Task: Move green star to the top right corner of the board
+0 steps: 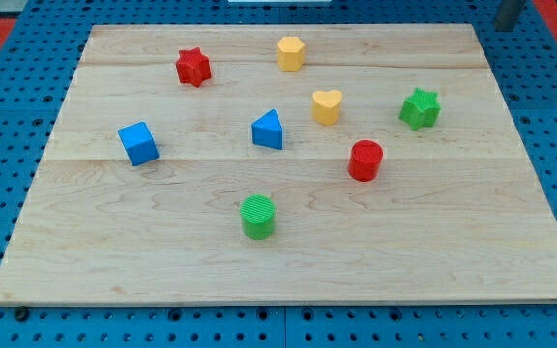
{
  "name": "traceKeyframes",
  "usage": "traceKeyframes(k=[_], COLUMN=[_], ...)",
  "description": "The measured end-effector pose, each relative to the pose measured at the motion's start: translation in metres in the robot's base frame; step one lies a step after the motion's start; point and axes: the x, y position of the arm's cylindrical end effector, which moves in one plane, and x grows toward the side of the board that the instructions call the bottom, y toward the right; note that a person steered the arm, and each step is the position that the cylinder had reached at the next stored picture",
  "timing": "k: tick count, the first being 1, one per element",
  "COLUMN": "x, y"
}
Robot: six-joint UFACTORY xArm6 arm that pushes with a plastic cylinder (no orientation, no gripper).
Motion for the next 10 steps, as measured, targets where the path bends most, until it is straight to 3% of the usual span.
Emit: traceKeyframes(k=[2, 4, 5, 6, 8, 10], x=[0.043, 0.165, 0.2, 0.166, 0.219, 0.143], y=[-0.093, -0.106, -0.107, -0.134, -0.148, -0.177])
